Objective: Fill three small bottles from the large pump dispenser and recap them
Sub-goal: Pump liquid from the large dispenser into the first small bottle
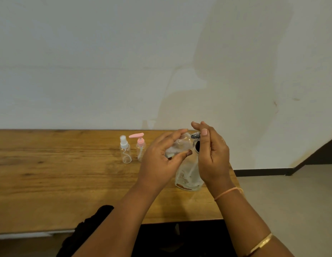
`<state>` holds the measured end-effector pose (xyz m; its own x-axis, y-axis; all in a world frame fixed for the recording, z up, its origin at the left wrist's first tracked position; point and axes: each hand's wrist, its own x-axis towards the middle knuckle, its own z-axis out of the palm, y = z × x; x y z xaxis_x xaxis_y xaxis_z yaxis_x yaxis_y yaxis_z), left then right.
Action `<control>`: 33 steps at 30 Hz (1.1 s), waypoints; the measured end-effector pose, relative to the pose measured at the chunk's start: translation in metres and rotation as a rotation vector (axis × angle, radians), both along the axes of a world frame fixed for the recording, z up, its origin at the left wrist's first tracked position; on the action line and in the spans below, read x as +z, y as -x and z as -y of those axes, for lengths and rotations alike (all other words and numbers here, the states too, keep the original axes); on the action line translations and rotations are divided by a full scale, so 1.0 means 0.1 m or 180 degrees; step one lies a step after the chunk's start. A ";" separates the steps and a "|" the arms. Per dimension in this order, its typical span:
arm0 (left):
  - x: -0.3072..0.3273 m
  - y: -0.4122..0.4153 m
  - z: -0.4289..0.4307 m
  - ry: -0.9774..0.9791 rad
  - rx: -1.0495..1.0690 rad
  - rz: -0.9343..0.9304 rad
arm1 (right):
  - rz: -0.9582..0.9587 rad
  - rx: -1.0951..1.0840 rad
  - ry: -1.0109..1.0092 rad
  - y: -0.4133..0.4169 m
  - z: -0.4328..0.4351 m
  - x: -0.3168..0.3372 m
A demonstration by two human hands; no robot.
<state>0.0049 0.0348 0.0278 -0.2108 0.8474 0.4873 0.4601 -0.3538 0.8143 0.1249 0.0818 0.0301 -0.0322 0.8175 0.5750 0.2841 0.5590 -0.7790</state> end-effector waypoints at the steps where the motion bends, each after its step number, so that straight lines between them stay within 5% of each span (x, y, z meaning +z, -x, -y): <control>1: 0.01 0.00 0.00 -0.0031 0.0002 0.0003 | -0.0051 0.0024 0.0029 0.00 0.00 0.01; 33: -0.01 0.01 0.00 0.0074 0.0004 0.0099 | -0.0054 0.0056 0.0007 0.03 0.01 -0.01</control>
<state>0.0036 0.0347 0.0264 -0.2266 0.8582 0.4606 0.4348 -0.3341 0.8363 0.1222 0.0813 0.0289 -0.0369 0.8182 0.5737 0.2611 0.5620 -0.7848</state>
